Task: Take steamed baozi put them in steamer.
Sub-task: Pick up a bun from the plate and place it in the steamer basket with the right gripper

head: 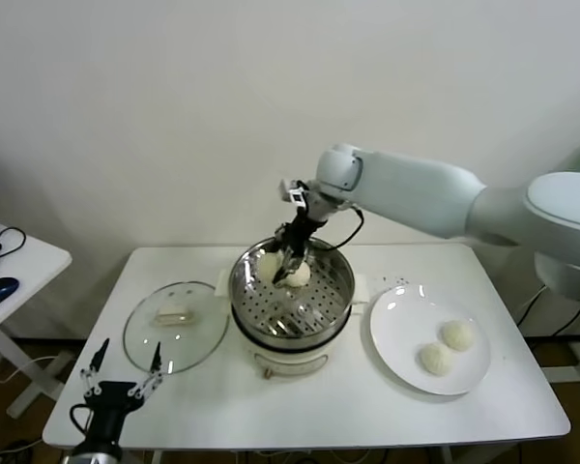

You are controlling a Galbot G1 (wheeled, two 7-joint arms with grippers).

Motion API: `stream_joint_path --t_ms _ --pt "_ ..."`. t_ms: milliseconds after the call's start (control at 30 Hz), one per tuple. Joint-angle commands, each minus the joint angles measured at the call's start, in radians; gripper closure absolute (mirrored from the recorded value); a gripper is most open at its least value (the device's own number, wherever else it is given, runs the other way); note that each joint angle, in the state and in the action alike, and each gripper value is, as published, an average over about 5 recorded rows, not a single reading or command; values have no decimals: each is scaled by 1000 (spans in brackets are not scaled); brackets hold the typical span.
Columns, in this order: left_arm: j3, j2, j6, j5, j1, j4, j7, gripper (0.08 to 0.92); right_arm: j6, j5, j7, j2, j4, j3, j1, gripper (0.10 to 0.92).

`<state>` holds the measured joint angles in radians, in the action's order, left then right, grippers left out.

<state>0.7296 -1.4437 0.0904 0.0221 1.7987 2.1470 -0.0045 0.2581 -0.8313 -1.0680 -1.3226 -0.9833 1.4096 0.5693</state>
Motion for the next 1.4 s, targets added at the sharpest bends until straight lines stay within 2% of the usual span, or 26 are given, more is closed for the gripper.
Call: stream_joint_path --t_ms 33,1000,1100,1267,1400 --pt "-2 0 -1 4 3 0 0 177 4 29 6 -62 28 7 -56 338" --pt "24 6 -26 -31 -48 -13 2 177 -24 138 -2 -60 54 -3 -100 338" --pt "22 5 -26 -32 -52 -15 2 177 -27 139 4 -64 56 -6 -103 317" --pt "21 4 -28 -31 -55 -14 2 177 -28 139 8 -66 56 -17 -103 221" --pt "22 5 -30 -31 -58 -14 2 177 -31 136 1 -50 39 -19 -83 204"
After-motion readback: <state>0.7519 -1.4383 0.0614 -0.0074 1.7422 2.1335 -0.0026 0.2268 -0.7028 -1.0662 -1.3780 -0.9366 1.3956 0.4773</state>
